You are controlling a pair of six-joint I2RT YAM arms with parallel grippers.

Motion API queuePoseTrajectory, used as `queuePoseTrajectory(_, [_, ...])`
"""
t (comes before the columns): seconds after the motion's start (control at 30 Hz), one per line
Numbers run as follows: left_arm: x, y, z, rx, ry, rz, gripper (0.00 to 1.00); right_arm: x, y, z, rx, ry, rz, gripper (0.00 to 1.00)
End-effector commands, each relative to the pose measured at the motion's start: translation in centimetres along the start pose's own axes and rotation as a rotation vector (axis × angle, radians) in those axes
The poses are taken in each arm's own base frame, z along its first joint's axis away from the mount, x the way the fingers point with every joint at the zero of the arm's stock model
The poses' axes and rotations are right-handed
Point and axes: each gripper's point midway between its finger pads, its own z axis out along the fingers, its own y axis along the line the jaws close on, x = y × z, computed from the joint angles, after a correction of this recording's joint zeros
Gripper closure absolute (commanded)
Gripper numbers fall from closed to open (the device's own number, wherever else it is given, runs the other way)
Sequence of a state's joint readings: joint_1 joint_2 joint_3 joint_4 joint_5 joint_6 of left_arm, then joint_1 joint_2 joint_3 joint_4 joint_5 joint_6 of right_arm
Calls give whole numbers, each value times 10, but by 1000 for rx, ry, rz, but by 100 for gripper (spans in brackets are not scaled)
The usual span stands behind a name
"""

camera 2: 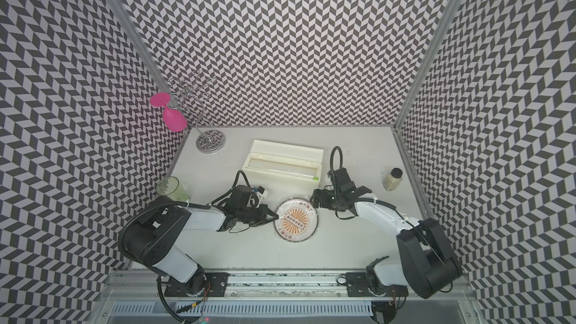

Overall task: Wrap the plate with plastic wrap
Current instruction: Cover the plate with plastic wrap.

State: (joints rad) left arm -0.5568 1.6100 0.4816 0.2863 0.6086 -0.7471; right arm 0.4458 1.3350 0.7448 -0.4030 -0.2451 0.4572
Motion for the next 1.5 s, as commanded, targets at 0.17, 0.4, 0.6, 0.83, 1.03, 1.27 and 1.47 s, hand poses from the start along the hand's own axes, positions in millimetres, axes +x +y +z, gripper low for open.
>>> queuePoseTrajectory(0.17, [13,29,-5,-177,26,8,88,-1,33,2,152,-22,-344,38])
queuePoseTrajectory(0.4, [20,37,-2,-184,41,0,89,-9,40,26,216,0,-443,41])
queuePoseTrajectory(0.6, [22,42,-1,-195,47,-3,90,-11,44,51,203,24,-480,44])
queuePoseTrajectory(0.83, [30,55,-1,-230,52,-10,94,10,27,81,209,136,-485,39])
queuePoseTrajectory(1.03, [41,65,-1,-239,54,-29,99,43,27,84,76,268,-451,37])
queuePoseTrajectory(1.27, [43,66,-1,-262,38,-20,100,64,63,72,-211,331,-375,46])
queuePoseTrajectory(1.47, [41,67,-2,-273,24,-16,100,51,74,59,-327,297,-307,61])
